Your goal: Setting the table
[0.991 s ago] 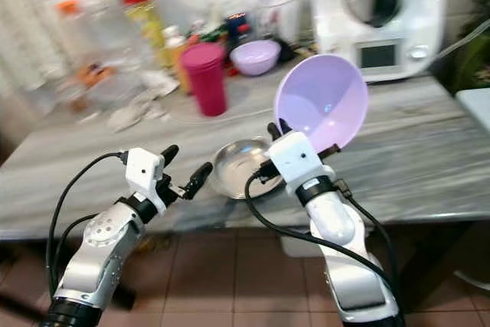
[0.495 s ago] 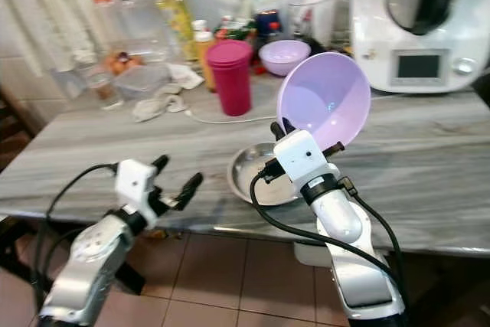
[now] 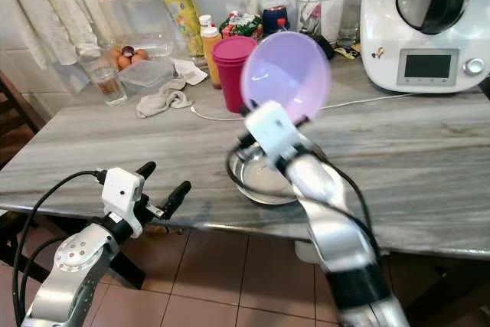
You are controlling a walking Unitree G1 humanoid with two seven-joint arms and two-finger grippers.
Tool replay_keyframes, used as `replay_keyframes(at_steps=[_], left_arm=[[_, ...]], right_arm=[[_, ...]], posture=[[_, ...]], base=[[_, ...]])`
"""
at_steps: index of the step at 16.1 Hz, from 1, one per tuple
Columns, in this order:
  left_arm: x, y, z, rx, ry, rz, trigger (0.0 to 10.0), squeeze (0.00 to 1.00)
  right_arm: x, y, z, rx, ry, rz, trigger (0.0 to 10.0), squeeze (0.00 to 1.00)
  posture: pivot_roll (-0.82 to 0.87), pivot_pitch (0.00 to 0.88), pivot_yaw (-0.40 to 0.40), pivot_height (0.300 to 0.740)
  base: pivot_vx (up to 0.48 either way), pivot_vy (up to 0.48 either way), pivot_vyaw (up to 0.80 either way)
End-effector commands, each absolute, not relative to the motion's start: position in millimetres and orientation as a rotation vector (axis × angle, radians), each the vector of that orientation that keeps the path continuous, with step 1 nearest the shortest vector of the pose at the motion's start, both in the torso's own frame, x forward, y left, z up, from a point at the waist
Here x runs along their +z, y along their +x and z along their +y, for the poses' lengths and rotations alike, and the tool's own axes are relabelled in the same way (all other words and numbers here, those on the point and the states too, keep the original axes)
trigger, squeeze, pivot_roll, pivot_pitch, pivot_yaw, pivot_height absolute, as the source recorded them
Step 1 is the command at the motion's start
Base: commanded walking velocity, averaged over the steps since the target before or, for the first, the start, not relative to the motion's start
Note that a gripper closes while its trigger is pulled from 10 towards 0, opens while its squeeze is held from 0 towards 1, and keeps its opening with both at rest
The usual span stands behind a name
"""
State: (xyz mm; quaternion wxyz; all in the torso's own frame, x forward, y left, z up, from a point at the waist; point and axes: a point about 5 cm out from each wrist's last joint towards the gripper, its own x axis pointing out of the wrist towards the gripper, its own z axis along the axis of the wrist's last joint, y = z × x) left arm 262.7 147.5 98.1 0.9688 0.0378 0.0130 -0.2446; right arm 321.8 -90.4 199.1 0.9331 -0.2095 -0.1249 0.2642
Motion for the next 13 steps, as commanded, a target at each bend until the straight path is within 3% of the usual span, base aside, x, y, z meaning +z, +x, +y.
replay_keyframes(at_steps=[1,6,13], left_arm=[[100,262,151,-0.493,0.094,0.027,10.0,0.0],[109,260,144,-0.539,0.117,-0.017,10.0,0.0],[107,260,142,-0.552,0.12,-0.001,10.0,0.0]], right_arm=[[198,325,-82,0.58,-0.429,-0.237,10.0,0.0],[182,333,-55,0.783,-0.442,-0.111,10.0,0.0],[159,327,-51,0.909,-0.459,0.042,10.0,0.0]], posture=[[-0.22,0.04,0.125,0.74],[-0.21,0.035,0.119,0.74],[-0.22,0.03,0.125,0.74]], base=[[0.0,0.0,0.0],[0.0,0.0,0.0],[0.0,0.0,0.0]])
